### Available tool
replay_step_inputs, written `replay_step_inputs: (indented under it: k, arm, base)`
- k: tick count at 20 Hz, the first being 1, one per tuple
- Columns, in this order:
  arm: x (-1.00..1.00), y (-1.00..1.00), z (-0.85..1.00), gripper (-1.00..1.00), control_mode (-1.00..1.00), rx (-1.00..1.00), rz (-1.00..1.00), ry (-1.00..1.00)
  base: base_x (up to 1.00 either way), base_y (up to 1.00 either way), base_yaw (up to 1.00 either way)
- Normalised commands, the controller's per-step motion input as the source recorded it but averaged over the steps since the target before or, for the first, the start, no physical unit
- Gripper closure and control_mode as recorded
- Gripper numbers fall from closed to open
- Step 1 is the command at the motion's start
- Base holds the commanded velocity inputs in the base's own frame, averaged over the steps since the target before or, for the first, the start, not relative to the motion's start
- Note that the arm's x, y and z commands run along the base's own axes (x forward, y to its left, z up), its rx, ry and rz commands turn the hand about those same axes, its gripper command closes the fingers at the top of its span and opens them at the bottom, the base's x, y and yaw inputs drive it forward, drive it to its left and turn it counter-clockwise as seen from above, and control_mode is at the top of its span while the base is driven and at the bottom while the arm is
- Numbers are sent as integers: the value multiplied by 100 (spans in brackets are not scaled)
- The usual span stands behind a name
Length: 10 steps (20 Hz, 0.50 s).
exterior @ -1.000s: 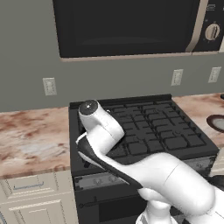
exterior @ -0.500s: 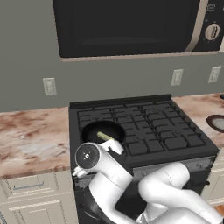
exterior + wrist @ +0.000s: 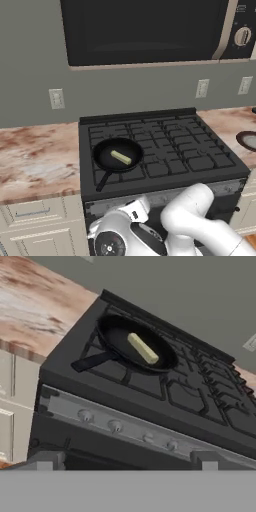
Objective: Pick up the butter stick and place it in the pan. Then turn on the burner for the pan.
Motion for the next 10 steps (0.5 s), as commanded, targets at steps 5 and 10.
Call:
replay_step_inputs:
  k: [5,10]
  arm:
    - [13,-3,-58,-100,-100,9,0,-13]
    - [29,0,-61,-100,-100,13,1,-15]
  base:
    - [0,0,0]
    - [0,0,0]
